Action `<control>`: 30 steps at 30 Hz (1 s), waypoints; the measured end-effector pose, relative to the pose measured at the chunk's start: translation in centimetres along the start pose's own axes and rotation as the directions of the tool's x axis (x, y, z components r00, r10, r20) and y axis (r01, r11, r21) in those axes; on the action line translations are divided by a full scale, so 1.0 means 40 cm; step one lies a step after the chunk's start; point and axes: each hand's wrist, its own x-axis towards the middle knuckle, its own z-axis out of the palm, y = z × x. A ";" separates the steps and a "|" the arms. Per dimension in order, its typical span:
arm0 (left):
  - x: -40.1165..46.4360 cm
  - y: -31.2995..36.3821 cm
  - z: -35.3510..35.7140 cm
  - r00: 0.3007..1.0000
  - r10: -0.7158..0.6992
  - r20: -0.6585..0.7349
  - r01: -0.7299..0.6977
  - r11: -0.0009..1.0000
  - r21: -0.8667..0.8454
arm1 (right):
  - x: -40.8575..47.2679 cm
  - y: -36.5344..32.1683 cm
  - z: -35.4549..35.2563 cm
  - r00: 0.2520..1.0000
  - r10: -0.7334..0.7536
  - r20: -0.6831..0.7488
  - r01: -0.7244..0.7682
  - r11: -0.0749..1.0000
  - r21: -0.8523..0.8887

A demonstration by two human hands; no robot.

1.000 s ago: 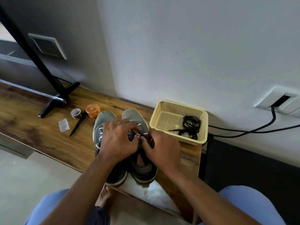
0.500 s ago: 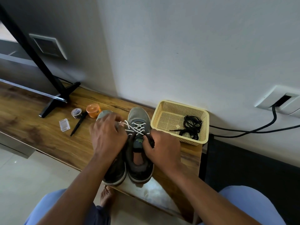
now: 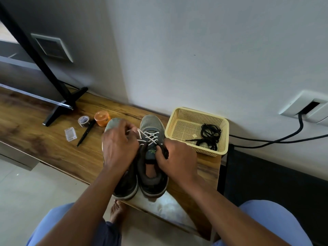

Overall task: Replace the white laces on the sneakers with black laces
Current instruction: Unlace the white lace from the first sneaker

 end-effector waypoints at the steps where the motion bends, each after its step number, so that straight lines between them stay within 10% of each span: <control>1: 0.000 -0.001 -0.002 0.998 -0.037 -0.041 0.039 0.998 0.044 | 0.000 0.000 0.000 1.000 0.001 0.005 -0.001 1.000 0.001; 11: -0.022 0.019 -0.002 0.929 0.223 0.297 -0.288 0.937 0.199 | -0.001 0.000 -0.001 1.000 0.007 0.015 -0.007 1.000 0.027; 30: -0.030 0.028 0.023 0.893 0.348 0.284 -0.378 0.924 0.054 | 0.005 -0.024 -0.008 0.998 -0.056 0.018 0.054 0.989 0.137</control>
